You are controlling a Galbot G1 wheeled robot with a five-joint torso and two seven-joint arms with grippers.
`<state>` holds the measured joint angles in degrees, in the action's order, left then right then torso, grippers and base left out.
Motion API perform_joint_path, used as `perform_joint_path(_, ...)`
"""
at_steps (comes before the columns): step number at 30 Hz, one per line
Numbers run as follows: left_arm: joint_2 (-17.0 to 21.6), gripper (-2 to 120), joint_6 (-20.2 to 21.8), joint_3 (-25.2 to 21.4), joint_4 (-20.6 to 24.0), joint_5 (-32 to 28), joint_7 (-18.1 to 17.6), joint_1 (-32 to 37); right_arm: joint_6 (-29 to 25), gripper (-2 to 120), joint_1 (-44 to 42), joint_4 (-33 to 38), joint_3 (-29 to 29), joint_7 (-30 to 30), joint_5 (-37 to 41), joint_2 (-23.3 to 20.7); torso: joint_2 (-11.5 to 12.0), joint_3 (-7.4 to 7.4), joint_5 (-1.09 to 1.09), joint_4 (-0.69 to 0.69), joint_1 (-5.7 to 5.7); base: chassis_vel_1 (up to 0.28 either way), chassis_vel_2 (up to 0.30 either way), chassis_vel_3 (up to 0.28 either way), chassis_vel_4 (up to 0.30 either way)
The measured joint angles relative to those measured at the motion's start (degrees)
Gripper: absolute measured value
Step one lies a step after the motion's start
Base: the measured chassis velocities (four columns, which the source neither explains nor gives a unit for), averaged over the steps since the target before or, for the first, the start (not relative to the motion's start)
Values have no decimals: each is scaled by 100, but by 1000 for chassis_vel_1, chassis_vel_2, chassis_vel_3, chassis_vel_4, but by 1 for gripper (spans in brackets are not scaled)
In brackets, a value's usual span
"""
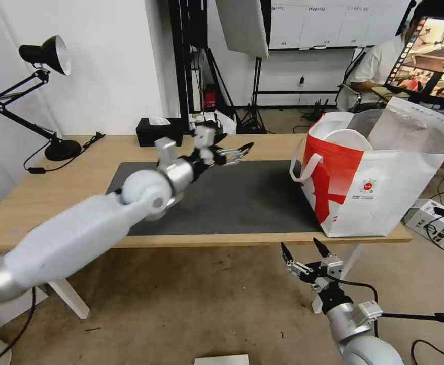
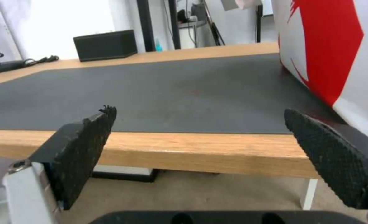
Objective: Pick up the trash from the table and place it into the takeout bag.
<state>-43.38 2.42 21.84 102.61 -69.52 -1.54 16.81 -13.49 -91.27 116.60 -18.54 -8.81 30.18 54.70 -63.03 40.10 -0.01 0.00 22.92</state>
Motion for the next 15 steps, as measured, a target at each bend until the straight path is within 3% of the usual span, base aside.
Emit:
perform_joint_path(4,198,100,2,-761,226,184,61,856,0,100,0,0,0,1,0,0,0,0,-2,1,-1,0,0,0,0)
perform_joint_path(5,198,100,2,-761,226,184,61,856,0,100,0,0,0,1,0,0,0,0,-2,1,-1,0,0,0,0)
perform_joint_path(8,360,100,-20,-1595,449,450,129,1849,0,100,0,0,0,0,0,0,0,1,-2,1,0,0,0,0,0)
perform_joint_path(9,360,100,-20,-1595,449,450,129,1849,0,100,0,0,0,0,0,0,0,1,-2,1,0,0,0,0,0)
perform_joint_path(12,471,100,-171,-2674,760,662,215,3042,0,100,0,0,0,0,0,0,0,0,0,3,-1,0,0,0,0)
perform_joint_path(15,481,100,-322,-3060,874,800,263,3579,0,100,0,0,0,1,0,0,-1,0,0,1,-1,0,0,0,0)
